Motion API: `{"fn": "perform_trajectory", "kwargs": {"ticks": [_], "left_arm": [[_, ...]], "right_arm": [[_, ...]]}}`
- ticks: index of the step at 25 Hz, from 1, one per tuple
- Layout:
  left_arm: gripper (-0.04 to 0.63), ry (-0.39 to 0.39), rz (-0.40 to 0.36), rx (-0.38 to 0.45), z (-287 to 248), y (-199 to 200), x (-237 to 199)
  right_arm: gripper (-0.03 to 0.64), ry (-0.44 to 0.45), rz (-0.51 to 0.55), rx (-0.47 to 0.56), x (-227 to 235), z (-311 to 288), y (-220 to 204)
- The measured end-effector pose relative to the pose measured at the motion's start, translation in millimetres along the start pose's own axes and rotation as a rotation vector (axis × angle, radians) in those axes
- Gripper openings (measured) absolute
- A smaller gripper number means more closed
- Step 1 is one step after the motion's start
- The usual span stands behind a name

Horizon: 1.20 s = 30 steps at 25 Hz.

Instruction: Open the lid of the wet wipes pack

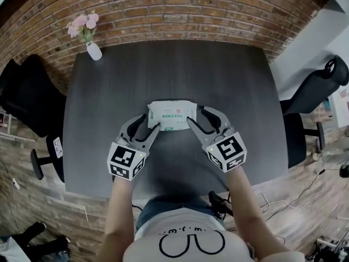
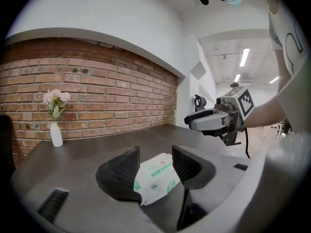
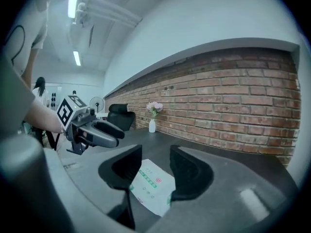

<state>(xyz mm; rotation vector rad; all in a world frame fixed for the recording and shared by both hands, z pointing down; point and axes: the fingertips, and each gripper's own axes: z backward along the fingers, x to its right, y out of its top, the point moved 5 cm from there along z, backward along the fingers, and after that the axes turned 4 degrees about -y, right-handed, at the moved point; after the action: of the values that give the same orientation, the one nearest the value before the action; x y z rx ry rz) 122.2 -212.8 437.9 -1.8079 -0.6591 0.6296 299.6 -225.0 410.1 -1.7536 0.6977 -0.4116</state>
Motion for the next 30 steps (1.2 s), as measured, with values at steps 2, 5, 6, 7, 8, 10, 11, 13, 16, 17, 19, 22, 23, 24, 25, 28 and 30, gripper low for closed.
{"fn": "perform_trajectory", "kwargs": {"ticks": [2, 5, 6, 7, 8, 10, 11, 13, 16, 17, 19, 22, 23, 24, 25, 28, 30], "left_arm": [[0.207, -0.021, 0.004, -0.034, -8, -10, -4], [0.207, -0.045, 0.018, -0.085, -21, -29, -12], [0.207, -0.05, 0.027, -0.102, -24, -36, -15], [0.207, -0.056, 0.035, -0.12, -27, -43, -17], [0.207, -0.062, 0.042, -0.14, -31, -51, -20], [0.207, -0.073, 0.053, -0.18, -40, -66, -24], [0.207, -0.078, 0.06, -0.197, -43, -73, -27], [0.207, -0.084, 0.081, -0.227, -50, -84, -31], [0.206, -0.093, 0.105, -0.263, -58, -97, -37], [0.206, -0.097, 0.108, -0.275, -60, -101, -39], [0.206, -0.104, 0.112, -0.296, -64, -107, -40], [0.204, -0.11, 0.118, -0.307, -68, -111, -40], [0.203, -0.113, 0.117, -0.311, -69, -112, -40], [0.202, -0.116, 0.115, -0.315, -70, -113, -40], [0.201, -0.119, 0.112, -0.318, -70, -113, -40], [0.199, -0.123, 0.105, -0.326, -72, -115, -39], [0.196, -0.123, 0.101, -0.33, -72, -117, -38]], "right_arm": [[0.178, 0.027, 0.018, -0.032, -2, -10, -8], [0.178, 0.07, 0.039, -0.08, -5, -30, -22], [0.178, 0.086, 0.044, -0.1, -7, -36, -28], [0.178, 0.102, 0.048, -0.121, -8, -42, -35], [0.178, 0.117, 0.054, -0.143, -9, -48, -42], [0.178, 0.147, 0.066, -0.183, -11, -60, -57], [0.178, 0.163, 0.073, -0.2, -12, -65, -63], [0.184, 0.203, 0.086, -0.234, -16, -76, -72], [0.21, 0.262, 0.13, -0.282, -21, -89, -83], [0.213, 0.275, 0.155, -0.297, -22, -93, -87], [0.219, 0.292, 0.213, -0.328, -21, -98, -94], [0.219, 0.326, 0.279, -0.357, -21, -105, -100], [0.219, 0.342, 0.3, -0.365, -22, -107, -102], [0.219, 0.357, 0.323, -0.37, -23, -109, -104], [0.218, 0.369, 0.347, -0.372, -24, -110, -106], [0.218, 0.396, 0.398, -0.371, -26, -111, -108], [0.216, 0.409, 0.408, -0.37, -27, -112, -110]]}}
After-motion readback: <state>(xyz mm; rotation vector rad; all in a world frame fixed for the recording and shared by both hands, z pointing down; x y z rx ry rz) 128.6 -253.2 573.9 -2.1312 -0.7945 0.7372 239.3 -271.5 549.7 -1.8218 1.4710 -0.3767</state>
